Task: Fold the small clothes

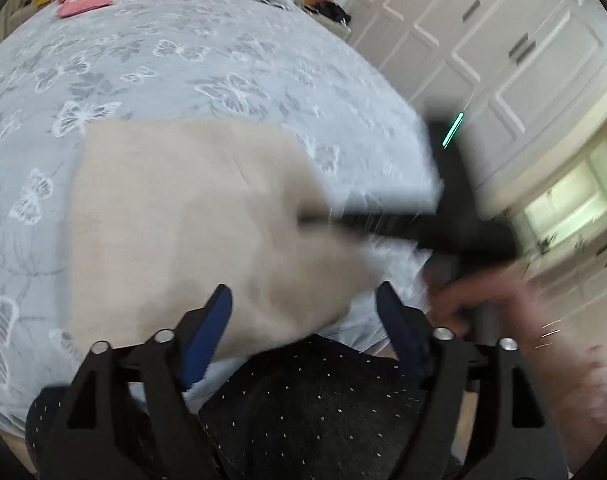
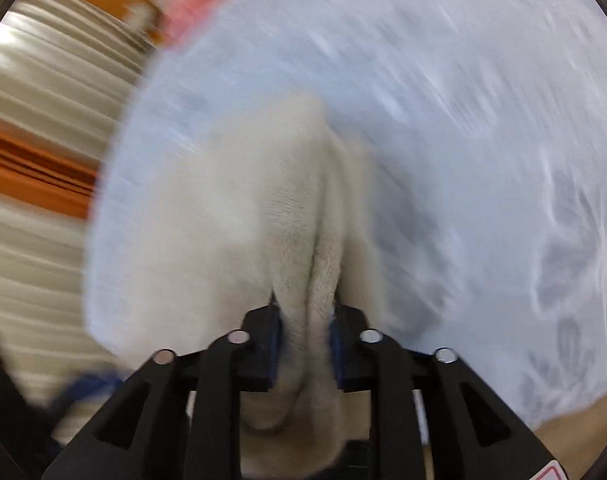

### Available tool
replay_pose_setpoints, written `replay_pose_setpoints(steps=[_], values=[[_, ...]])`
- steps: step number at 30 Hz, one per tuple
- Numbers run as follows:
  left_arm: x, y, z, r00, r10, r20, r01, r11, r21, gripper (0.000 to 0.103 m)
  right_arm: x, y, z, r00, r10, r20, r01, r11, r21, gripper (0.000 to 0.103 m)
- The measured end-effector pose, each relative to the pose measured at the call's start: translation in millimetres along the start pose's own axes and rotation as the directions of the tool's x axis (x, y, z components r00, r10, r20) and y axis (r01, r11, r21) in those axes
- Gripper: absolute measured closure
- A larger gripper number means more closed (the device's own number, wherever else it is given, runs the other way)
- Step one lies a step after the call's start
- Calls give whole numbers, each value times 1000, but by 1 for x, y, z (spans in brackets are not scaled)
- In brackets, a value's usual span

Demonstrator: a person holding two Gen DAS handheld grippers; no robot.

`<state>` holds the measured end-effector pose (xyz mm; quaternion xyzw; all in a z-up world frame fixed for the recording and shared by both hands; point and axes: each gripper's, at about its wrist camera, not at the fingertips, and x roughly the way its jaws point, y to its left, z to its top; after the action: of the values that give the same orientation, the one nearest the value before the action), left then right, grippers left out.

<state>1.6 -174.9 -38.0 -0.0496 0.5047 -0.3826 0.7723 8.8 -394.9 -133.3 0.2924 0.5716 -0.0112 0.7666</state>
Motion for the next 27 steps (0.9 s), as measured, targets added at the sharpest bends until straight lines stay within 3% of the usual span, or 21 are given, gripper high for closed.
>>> replay_pose_setpoints(steps=[2, 3, 4, 6, 7, 9, 12, 15, 16, 18, 19, 20, 21, 22, 24, 27], values=[[-16, 11, 5, 999, -3, 40, 5, 999, -51, 23, -9, -7, -7, 997, 58, 55, -61, 997, 50, 69], [-27, 22, 9, 997, 12, 76, -5, 996, -92, 15, -21, -5, -9, 993, 66, 98, -72, 996, 58, 63], [-37, 32, 12, 993, 39, 109, -24, 991, -135, 10, -30, -2, -9, 991, 46, 126, -54, 997, 55, 48], [-48, 63, 20, 984, 83, 158, -44, 970, -238, 7, -41, 4, -5, 983, 6, 183, -16, 999, 51, 30], [-48, 75, 22, 983, 100, 156, -53, 959, -279, 6, -41, 5, -3, 983, 11, 185, -19, 999, 44, 27], [-37, 109, 25, 987, 120, 110, -66, 915, -398, 6, -26, 8, 5, 991, 25, 134, -29, 999, 26, 27], [-6, 147, 23, 996, 74, 53, -35, 848, -529, 6, 7, -2, 4, 998, 63, 31, -64, 997, 52, 27], [28, 167, 16, 996, 85, -15, -78, 812, -578, 6, 39, -11, 1, 989, 149, -2, -148, 979, 139, 27], [39, 172, 10, 995, 88, -53, -102, 796, -596, 6, 45, -12, 1, 985, 173, 7, -172, 969, 176, 32], [56, 177, -1, 998, 7, -68, -49, 764, -643, 10, 49, -15, 3, 972, 233, 20, -231, 944, 236, 48], [61, 178, -5, 998, -45, -53, -3, 739, -674, 26, 49, -17, 5, 969, 246, 17, -242, 937, 250, 59], [64, 177, -5, 996, -89, -31, 43, 719, -694, 33, 48, -16, 7, 967, 252, 18, -249, 936, 248, 63], [61, 172, -3, 996, -78, -31, 35, 720, -693, 37, 42, -12, 8, 968, 249, 21, -247, 942, 225, 67], [59, 167, 1, 996, -76, -35, 33, 735, -678, 48, 33, -6, 9, 970, 240, 28, -241, 951, 195, 68], [48, 153, 15, 995, -88, -36, 46, 774, -631, 56, 12, 10, 13, 972, 225, 63, -232, 963, 138, 69], [13, 130, 43, 994, -109, 19, 101, 822, -561, 59, -34, 30, 24, 962, 232, 145, -245, 967, 75, 69]])
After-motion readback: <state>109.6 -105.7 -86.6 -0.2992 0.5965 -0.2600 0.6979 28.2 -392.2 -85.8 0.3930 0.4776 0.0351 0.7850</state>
